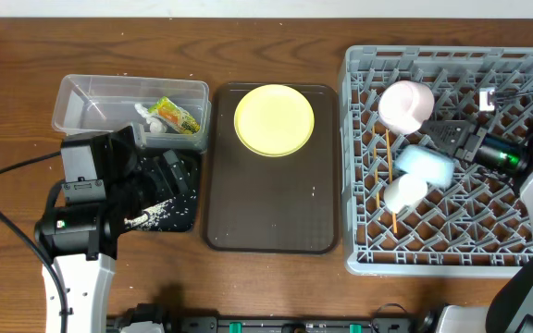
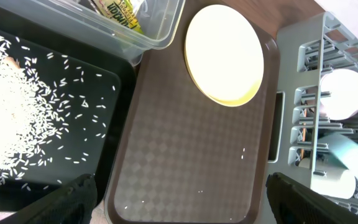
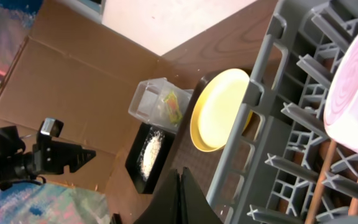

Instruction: Sort waste into correct bins and load items into the dishwasher rack

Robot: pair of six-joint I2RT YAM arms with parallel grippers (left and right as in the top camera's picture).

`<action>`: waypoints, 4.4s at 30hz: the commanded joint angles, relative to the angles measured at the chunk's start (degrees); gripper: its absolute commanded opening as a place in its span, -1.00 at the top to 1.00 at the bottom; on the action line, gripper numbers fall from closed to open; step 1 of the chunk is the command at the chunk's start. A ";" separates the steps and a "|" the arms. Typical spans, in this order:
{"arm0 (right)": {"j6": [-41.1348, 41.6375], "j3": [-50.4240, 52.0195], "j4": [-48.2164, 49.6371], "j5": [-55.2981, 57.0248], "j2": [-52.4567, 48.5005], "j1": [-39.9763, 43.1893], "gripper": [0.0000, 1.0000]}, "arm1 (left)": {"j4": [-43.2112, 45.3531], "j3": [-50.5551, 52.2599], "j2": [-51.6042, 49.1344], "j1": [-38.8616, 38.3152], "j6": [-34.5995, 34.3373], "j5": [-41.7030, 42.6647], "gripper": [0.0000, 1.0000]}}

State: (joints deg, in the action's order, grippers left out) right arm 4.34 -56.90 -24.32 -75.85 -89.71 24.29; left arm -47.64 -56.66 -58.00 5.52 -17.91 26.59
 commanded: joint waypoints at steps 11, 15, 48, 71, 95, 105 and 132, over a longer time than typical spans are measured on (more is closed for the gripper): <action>3.21 -1.07 -8.59 22.77 4.24 -1.88 0.96 | -0.02 -0.24 0.02 0.24 0.74 -0.31 -0.79; 2.38 -2.36 -13.97 38.23 8.20 -4.48 0.88 | -0.02 -0.24 0.02 0.26 0.74 -0.31 -0.79; 9.60 -2.16 -30.91 73.53 12.87 -25.75 0.78 | -0.02 -0.24 0.02 0.24 0.74 -0.31 -0.80; 13.20 -1.90 -24.85 73.90 9.49 -25.73 0.81 | -0.02 -0.24 0.02 0.24 0.74 -0.31 -0.80; 13.84 -1.73 -22.62 79.49 5.20 -25.73 0.82 | -0.02 -0.24 0.02 0.26 0.74 -0.31 -0.79; 13.84 -1.73 -23.80 79.52 2.45 -25.73 0.83 | -0.02 -0.24 0.02 0.26 0.74 -0.31 -0.79; 10.75 -9.99 -34.86 76.13 9.49 -25.77 0.49 | -0.02 -0.24 0.02 0.26 0.74 -0.31 -0.79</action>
State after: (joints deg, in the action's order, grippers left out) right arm 17.15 -63.42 -57.58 -0.38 -82.54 -1.72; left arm -47.64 -56.66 -58.00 5.52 -17.91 26.59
